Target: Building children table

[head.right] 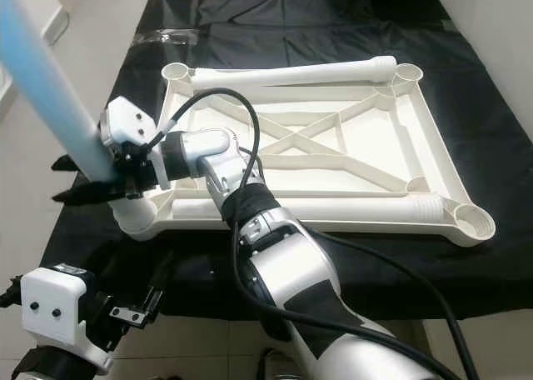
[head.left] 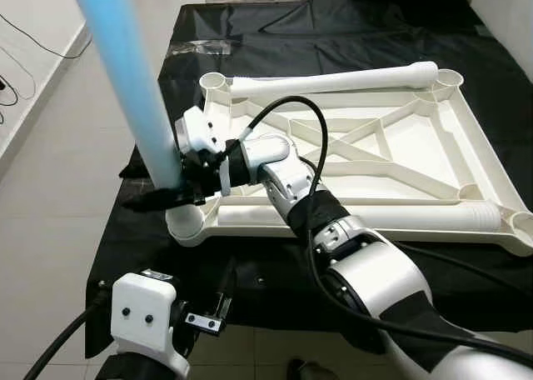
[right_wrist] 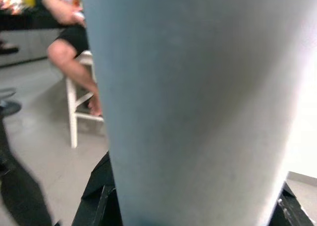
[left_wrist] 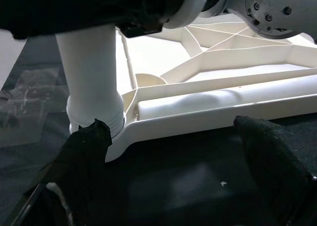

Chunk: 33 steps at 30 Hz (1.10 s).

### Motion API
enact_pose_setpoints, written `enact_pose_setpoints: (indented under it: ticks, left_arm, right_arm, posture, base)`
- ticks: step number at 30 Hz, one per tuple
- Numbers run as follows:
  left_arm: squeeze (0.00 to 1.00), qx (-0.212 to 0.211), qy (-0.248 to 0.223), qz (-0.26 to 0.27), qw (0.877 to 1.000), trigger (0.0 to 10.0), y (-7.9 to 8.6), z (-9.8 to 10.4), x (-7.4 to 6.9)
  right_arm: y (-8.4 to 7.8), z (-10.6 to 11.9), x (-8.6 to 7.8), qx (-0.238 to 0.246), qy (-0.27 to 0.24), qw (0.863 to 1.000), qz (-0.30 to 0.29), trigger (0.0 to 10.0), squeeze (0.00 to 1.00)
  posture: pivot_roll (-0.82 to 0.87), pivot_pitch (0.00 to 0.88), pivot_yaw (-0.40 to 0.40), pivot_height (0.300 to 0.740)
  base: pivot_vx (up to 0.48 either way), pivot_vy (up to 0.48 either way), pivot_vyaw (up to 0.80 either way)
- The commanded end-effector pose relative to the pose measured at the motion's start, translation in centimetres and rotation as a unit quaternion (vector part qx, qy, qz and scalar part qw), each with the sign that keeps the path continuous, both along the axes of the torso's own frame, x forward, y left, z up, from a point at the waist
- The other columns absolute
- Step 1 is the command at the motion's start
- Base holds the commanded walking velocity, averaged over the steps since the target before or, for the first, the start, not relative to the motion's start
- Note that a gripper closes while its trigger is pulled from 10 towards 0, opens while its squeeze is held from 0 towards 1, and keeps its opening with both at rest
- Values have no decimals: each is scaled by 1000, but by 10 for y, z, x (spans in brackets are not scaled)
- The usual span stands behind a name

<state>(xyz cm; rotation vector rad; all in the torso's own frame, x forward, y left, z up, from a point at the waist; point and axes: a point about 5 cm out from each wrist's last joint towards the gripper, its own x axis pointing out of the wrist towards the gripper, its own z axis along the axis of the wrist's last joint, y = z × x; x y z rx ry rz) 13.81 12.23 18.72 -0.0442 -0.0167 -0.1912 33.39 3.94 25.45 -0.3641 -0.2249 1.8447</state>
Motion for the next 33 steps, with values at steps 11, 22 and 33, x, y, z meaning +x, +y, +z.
enact_pose_setpoints:
  ticks: [11,22,33]
  left_arm:
    - [0,2,7,0,1000,10000,-1,-1,-2]
    - [0,0,-12,10,1000,10000,-5,4,0]
    - [0,2,-19,11,1000,10000,-9,7,2]
  right_arm:
    - [-8,-71,-12,-201,79,975,49,10000,0]
    - [9,-38,-15,-145,108,979,98,10000,0]
    - [23,-1,-16,-65,133,982,114,10000,0]
  posture:
    - [124,303,-75,740]
    - [154,330,-115,740]
    - [144,338,-125,740]
  base:
    - [0,0,0]
    - [0,0,0]
    - [0,0,0]
